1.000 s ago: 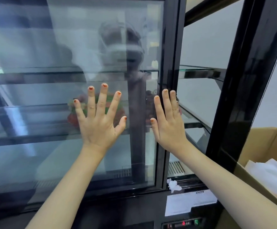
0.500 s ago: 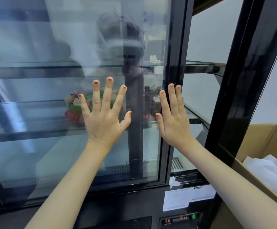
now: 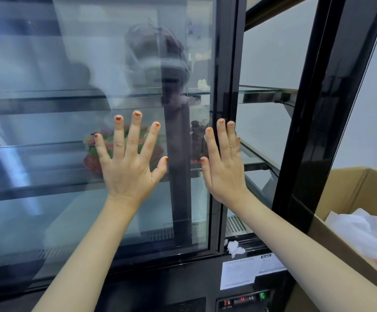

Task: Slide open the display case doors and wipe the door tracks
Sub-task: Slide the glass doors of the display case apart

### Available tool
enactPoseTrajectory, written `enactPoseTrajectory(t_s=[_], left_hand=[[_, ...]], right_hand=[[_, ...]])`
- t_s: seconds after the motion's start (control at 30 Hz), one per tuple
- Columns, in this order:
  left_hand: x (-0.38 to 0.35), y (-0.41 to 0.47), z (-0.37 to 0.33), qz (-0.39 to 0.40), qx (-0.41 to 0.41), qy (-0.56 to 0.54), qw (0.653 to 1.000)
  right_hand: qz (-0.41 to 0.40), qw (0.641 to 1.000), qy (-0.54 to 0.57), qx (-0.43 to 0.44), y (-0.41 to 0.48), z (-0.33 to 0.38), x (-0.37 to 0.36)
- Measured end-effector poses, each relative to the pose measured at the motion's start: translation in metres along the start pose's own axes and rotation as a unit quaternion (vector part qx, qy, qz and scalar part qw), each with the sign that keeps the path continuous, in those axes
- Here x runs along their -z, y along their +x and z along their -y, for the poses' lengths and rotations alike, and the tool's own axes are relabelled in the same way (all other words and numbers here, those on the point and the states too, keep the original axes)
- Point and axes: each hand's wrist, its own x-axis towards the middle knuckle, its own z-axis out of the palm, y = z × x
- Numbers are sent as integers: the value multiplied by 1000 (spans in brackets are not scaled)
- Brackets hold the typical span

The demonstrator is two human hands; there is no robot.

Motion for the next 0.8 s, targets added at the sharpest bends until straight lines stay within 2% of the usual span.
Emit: enactPoseTrajectory(t_s=[0.27,0.8], left_hand=[[4,-3,13,6,11,-7,1000],[1,4,-18,16,12,-6,1000]], right_hand=[[16,1000,-2,-1,5,14,-2],[30,999,-20,-6,-4,-15,10]])
